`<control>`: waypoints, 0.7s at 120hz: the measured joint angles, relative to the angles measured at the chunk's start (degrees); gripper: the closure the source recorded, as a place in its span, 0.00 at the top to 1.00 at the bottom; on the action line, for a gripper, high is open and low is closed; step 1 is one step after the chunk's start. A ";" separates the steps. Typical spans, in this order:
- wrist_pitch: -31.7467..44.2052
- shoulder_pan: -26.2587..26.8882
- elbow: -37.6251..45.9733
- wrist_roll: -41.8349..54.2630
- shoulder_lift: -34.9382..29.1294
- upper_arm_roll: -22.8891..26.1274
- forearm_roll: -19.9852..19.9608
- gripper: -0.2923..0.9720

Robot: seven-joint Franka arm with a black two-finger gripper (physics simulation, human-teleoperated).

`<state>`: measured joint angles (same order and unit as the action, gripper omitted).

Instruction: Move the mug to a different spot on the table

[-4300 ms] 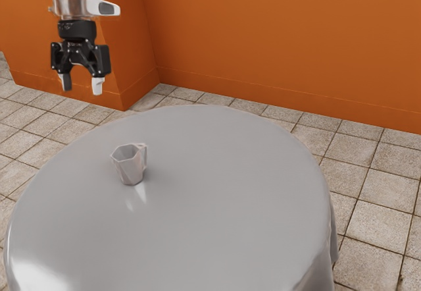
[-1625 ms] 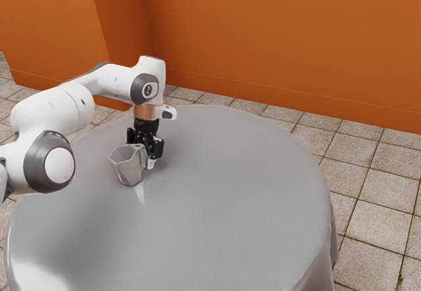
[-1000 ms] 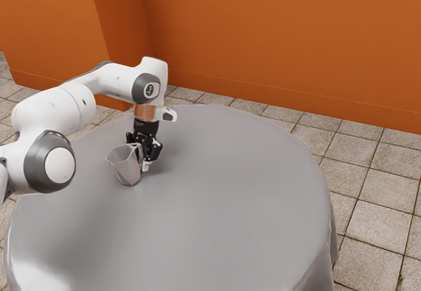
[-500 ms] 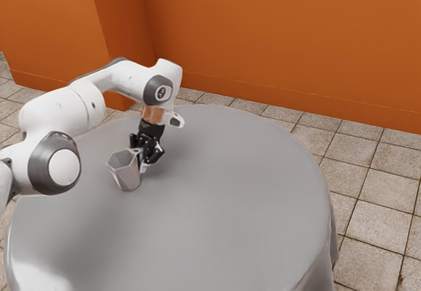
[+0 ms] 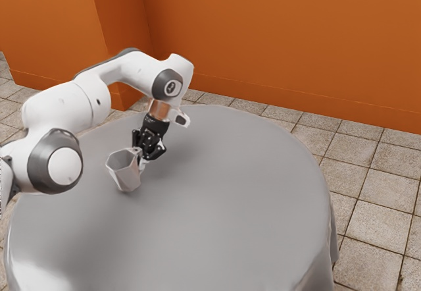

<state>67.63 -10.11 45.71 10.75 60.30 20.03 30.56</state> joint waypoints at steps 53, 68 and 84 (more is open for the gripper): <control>0.59 4.39 -3.05 -5.32 1.40 7.17 0.58 0.18; 2.18 4.74 -3.36 -7.00 1.84 8.51 0.64 0.18; 4.62 5.40 -3.40 -8.48 1.89 9.45 1.22 0.18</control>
<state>72.25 -4.71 42.31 2.27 62.19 29.48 31.78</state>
